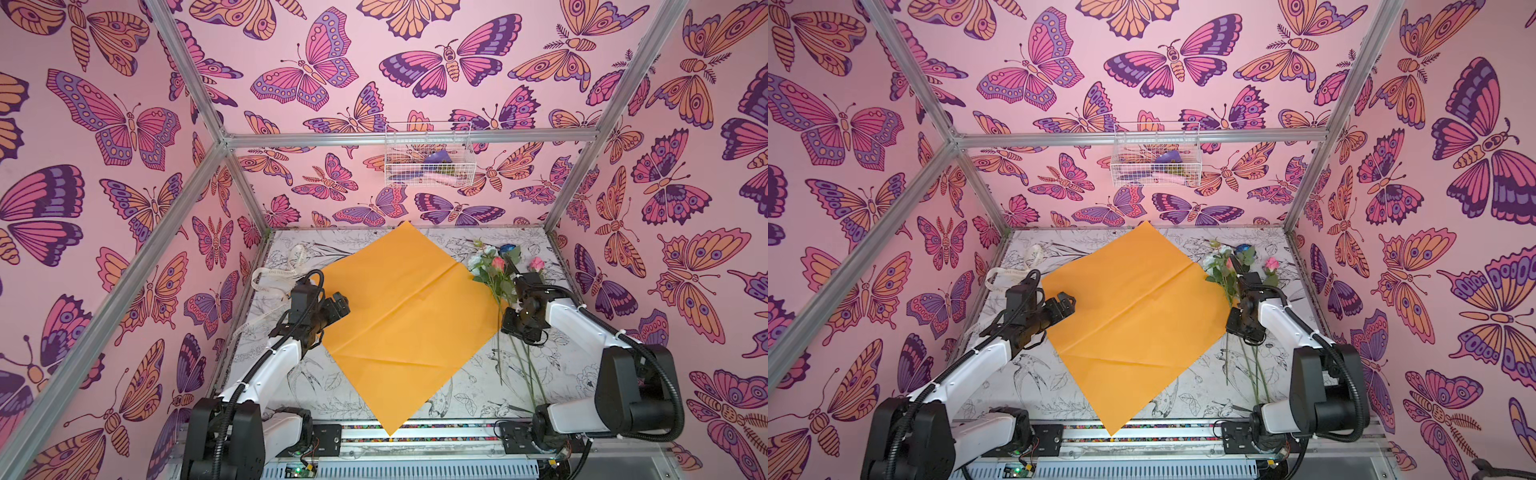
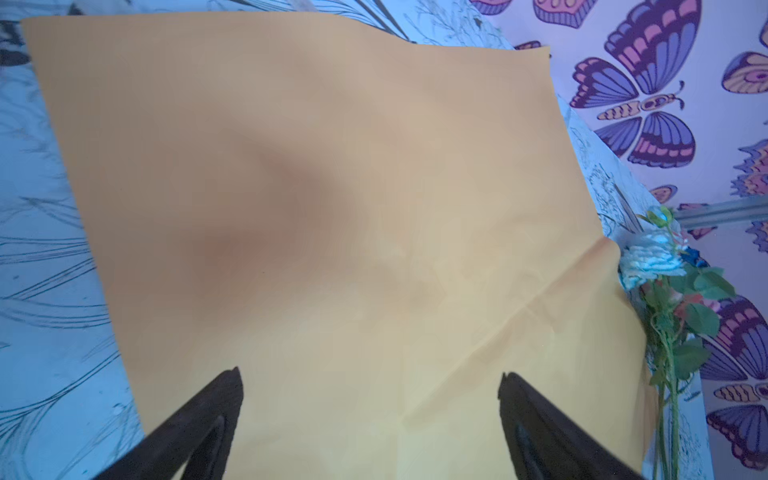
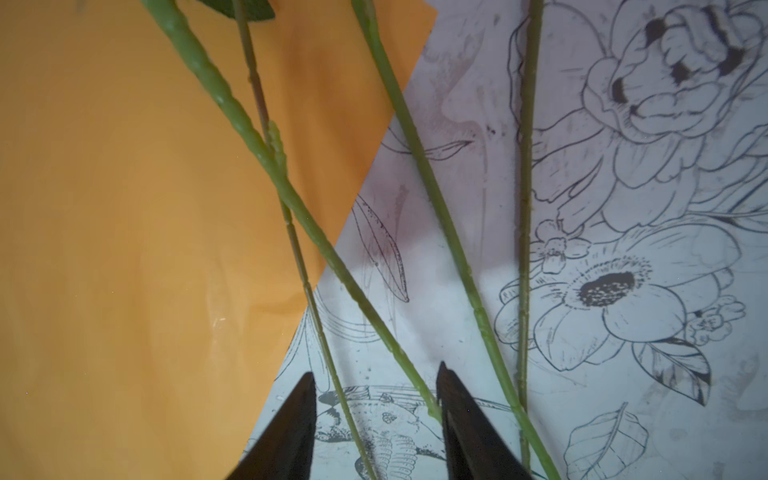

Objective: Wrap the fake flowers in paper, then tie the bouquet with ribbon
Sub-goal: 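Lower the right gripper onto the white rose's green stem and grasp it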

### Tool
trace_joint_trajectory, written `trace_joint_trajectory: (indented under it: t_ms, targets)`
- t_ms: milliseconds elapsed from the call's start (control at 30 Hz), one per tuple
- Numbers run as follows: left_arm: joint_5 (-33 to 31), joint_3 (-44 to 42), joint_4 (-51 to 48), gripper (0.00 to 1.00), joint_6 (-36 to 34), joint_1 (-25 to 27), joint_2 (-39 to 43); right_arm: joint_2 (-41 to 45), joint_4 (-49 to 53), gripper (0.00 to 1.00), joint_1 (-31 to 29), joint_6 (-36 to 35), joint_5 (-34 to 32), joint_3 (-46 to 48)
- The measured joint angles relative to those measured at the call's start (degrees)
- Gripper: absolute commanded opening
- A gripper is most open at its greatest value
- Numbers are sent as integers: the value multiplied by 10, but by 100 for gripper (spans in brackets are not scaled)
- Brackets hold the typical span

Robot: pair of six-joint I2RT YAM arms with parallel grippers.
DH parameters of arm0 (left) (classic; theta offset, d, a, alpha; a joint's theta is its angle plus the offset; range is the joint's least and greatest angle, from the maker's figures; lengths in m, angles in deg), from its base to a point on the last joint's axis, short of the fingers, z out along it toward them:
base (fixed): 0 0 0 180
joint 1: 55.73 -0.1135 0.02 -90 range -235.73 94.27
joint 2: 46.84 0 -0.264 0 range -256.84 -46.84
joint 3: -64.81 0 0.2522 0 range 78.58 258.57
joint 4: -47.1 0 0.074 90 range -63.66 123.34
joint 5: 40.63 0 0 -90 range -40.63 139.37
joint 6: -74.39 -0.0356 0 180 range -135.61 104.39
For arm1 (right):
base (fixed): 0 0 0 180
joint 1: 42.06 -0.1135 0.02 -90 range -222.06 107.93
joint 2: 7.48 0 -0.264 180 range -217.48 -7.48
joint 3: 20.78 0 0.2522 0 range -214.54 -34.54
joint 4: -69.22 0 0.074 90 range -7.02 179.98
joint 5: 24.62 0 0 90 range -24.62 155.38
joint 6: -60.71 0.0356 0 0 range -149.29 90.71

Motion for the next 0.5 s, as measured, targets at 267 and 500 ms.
trace_joint_trajectory:
  t_ms: [267, 500]
  targets:
    - [-11, -20, -10, 98, 21, -21, 3, -57, -23, 40, 0, -10, -4, -7]
    - [-13, -20, -10, 98, 31, -30, 3, -108, -30, 25, 0, -28, -16, -30]
